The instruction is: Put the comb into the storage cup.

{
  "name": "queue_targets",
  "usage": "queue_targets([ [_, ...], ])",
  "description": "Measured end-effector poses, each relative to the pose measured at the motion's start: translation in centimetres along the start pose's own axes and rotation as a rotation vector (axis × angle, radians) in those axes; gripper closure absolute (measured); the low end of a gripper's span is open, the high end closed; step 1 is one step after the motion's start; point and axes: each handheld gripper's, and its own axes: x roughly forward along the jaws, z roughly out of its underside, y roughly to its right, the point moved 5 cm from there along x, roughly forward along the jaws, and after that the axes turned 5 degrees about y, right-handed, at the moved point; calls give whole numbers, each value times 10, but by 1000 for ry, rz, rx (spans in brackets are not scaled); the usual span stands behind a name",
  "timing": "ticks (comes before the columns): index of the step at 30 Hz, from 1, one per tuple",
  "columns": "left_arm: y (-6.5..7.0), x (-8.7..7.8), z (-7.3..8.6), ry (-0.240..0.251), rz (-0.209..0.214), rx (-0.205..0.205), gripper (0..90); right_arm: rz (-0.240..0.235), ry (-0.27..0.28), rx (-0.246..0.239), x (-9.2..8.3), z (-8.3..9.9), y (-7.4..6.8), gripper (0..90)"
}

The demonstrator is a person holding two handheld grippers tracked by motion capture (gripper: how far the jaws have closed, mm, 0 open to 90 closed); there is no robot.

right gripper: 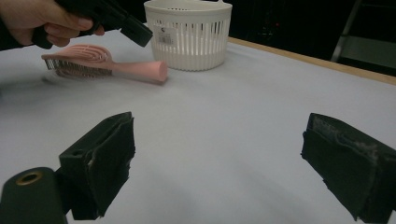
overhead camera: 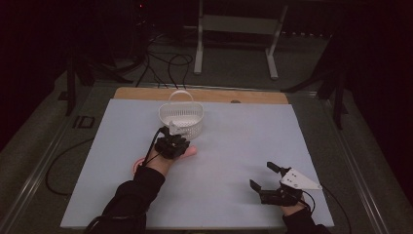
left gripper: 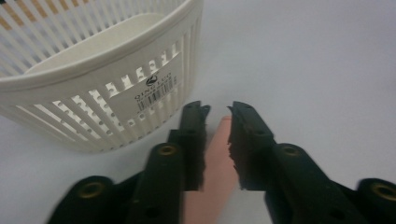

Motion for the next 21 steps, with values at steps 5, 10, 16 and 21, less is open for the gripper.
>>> queue_targets([
  [5,-1,8,1,-49,-21,16,898,0,4,-5,0,-1,0,93],
  [10,-1,18,3,-110,-53,46,900,-3,3,-6,0,0,-1,94],
  [16,-1,28,4,-172,-74,89,900,-1,3,-7,-1,-1,-1,94],
  [21,0,35,7,-219,-68,99,900,-1,4,-9,-1,-1,0,94],
])
